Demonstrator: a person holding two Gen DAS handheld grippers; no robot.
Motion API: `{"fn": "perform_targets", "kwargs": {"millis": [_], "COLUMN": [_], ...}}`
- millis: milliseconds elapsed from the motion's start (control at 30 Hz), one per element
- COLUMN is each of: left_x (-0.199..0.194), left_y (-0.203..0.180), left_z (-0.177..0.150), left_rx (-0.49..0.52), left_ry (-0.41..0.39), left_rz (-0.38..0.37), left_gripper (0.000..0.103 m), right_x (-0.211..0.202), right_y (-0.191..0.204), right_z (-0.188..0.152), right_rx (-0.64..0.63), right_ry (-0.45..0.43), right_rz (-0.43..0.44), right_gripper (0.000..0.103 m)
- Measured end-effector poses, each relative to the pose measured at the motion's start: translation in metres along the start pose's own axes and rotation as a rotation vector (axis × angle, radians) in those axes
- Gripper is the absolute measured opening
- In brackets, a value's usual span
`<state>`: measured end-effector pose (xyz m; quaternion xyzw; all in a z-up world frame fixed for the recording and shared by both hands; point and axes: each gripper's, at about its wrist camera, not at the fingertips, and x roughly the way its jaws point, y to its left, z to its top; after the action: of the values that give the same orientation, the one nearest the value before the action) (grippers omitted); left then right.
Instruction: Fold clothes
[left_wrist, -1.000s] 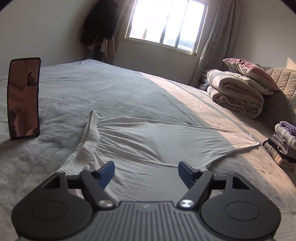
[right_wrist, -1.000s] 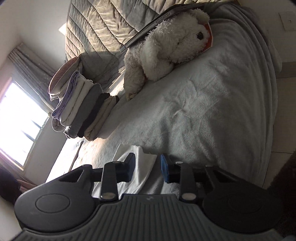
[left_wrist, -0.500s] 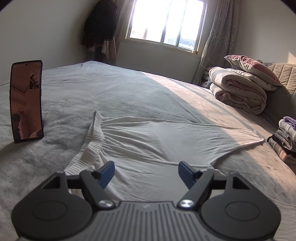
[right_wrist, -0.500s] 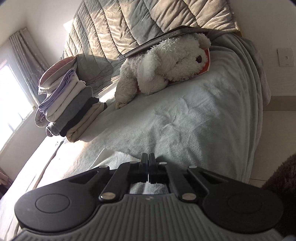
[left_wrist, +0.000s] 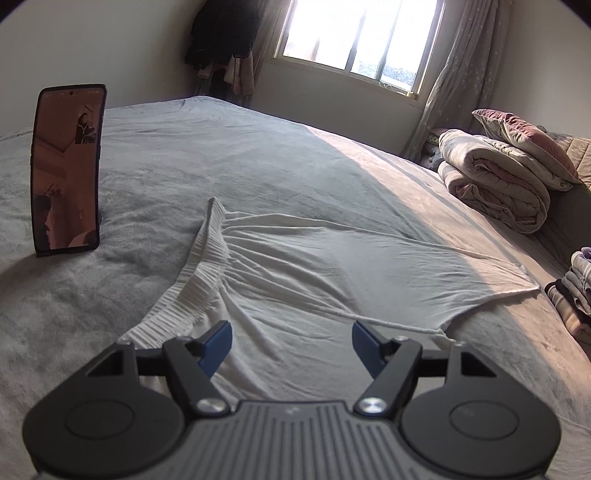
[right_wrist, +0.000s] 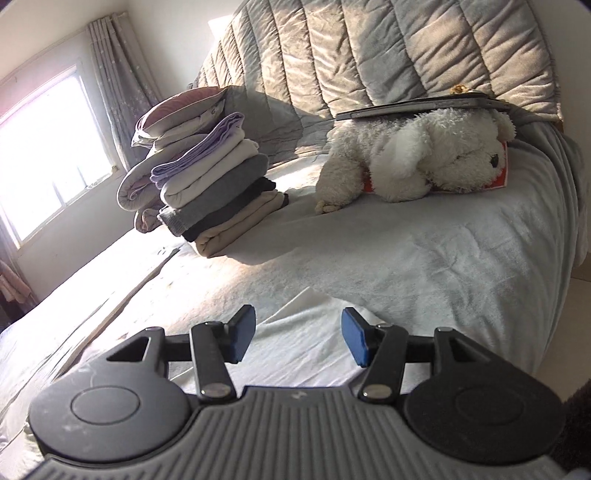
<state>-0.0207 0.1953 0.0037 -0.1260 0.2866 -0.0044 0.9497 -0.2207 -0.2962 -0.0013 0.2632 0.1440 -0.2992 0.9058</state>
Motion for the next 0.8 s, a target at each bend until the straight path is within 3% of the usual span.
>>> {"fn": "perform_targets", "kwargs": {"millis": [200, 467, 533, 633, 800], "left_x": [0.014, 0.035, 0.036, 0.037, 0.035], "left_y": [0.009, 0.047, 0.057, 0.07, 0.069], "left_z": [0.006, 0.01, 0.013, 0.018, 0.027], "left_rx": [-0.044, -0.179, -0.201, -0.277, -0.241], "left_ry": [0.043, 0.066, 0.058, 0.081, 0.068], "left_rz": [-0.06, -0.035, -0.018, -0.045, -0.071], "left_gripper": [0.039, 0.036, 0.03, 0.03, 0.03], "right_x": [0.023, 0.054, 0.06, 0.07, 0.08], "right_y": [0.062, 0.169, 0.198, 0.245, 0.318], "right_z": [0.004, -0.012, -0.02, -0.035, -0.058], "right_rx": [-0.087, -0.249, -0.3, -0.386, -0.537], "right_ry": [0.056, 0.139, 0.161, 0.199, 0.246], "right_rz": [0.131, 0.31, 0.36, 0.438, 0.568], "right_gripper": [0.063, 0.066, 0.068, 0.068, 0.07]}}
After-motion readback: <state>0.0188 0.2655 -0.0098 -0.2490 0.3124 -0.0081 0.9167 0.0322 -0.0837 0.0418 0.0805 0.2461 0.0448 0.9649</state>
